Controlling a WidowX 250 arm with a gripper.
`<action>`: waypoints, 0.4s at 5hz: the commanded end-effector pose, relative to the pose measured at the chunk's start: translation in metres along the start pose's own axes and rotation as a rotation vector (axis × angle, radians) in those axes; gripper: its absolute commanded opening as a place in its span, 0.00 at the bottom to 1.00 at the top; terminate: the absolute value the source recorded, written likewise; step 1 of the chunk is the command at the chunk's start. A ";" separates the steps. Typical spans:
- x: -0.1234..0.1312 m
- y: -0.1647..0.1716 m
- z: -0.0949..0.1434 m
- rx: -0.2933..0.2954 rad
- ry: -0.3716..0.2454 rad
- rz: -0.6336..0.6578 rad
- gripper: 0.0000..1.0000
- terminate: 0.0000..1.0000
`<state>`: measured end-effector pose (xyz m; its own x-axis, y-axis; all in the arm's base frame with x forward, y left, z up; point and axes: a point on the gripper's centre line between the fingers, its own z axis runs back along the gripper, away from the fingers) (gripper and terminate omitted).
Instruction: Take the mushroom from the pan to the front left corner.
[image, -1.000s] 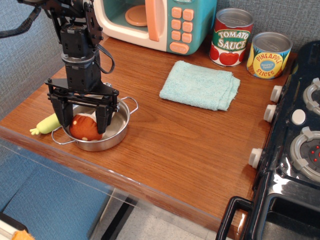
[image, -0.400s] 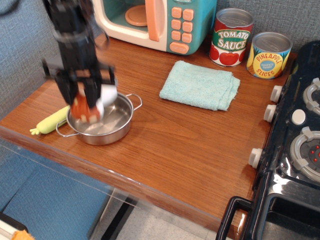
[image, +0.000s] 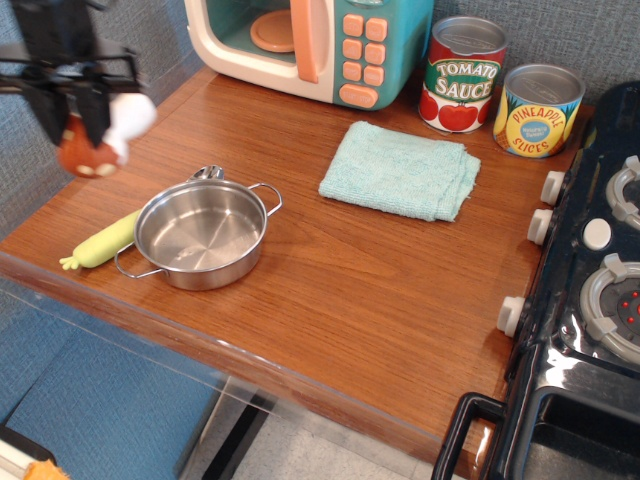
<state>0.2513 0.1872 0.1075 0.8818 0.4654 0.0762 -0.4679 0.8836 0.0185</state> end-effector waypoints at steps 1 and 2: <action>-0.004 0.039 0.001 0.086 0.018 0.090 0.00 0.00; -0.004 0.041 0.002 0.080 0.003 0.081 1.00 0.00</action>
<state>0.2320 0.2167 0.0905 0.8477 0.5295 0.0319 -0.5302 0.8436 0.0851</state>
